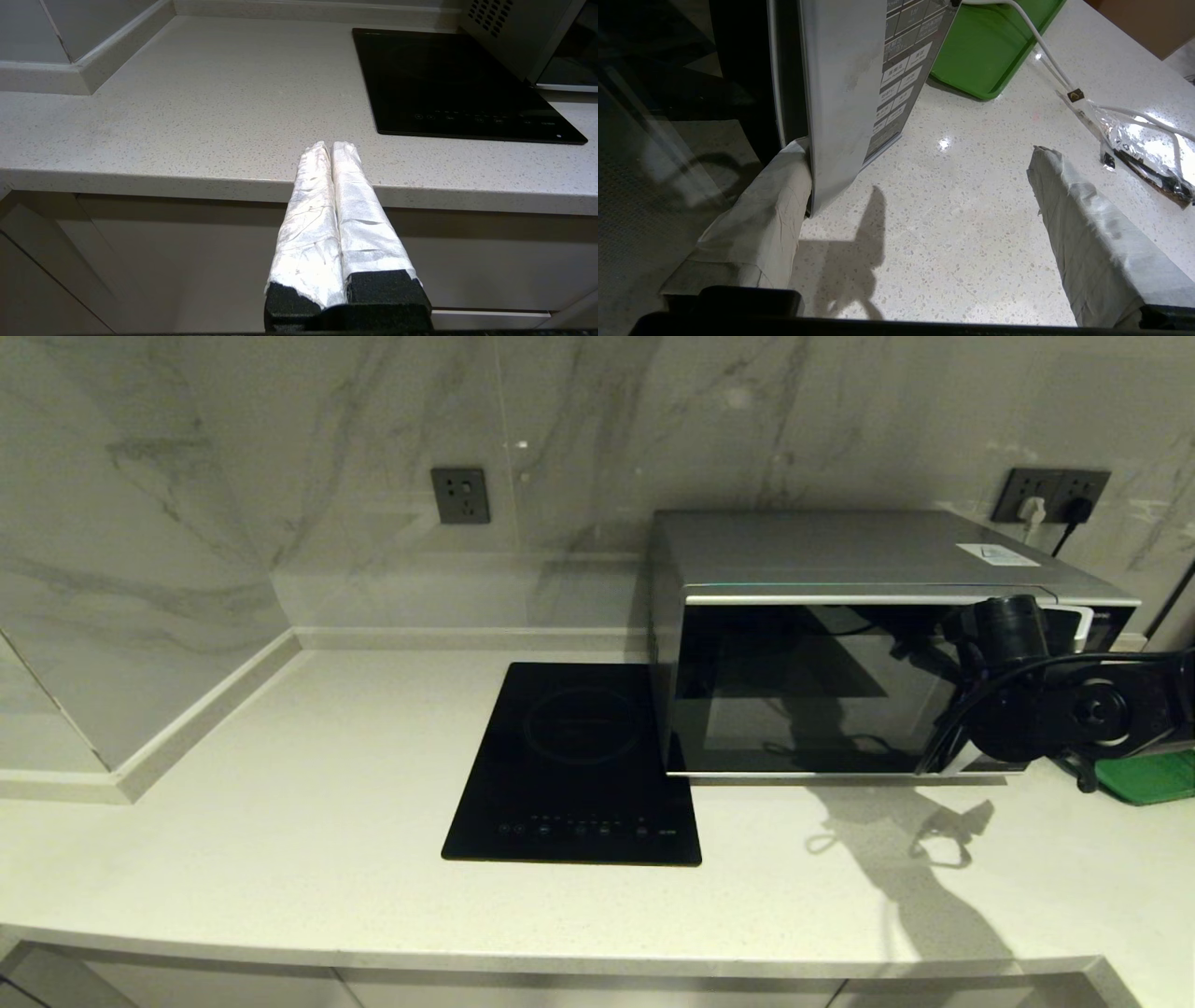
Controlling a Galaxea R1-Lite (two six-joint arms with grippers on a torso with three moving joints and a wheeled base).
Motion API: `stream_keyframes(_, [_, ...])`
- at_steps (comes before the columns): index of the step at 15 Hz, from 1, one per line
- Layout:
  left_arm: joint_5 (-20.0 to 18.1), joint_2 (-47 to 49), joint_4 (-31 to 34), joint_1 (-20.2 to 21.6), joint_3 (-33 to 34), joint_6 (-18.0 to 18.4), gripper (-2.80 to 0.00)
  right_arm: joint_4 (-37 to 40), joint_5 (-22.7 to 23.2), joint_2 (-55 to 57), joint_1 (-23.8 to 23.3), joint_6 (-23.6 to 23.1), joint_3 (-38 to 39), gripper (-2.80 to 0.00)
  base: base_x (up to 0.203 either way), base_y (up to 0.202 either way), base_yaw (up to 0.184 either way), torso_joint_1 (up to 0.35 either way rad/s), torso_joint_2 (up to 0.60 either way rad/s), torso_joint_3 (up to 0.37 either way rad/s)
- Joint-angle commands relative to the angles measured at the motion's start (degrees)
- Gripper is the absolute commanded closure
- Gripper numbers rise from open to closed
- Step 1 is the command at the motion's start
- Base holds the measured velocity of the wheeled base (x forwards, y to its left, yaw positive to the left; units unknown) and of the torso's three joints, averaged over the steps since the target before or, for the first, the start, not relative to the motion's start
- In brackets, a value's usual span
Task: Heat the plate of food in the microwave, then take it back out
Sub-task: Open the microwave oven
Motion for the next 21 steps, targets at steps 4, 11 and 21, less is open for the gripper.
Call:
stream_keyframes(4, [0.02,0.00,0.01,0.00,0.01,-0.03,0.00,0.18,-0.46,-1.00,0.04,0.43,0.47,-2.80,0.000,0.000,0.000,0.000,0.00,0.000])
stream_keyframes(11, [0.02,0.00,-0.04,0.00,0.01,-0.03,0.00,0.18,-0.09,-5.58,0.24,0.52,5.52,-2.80,0.000,0.000,0.000,0.000,0.00,0.000])
stream_keyframes(21, [0.02,0.00,-0.04,0.00,0.01,-0.03,0.00,7.52,10.14,-22.79,16.22,0.50,9.72,-2.80,0.000,0.000,0.000,0.000,0.00,0.000])
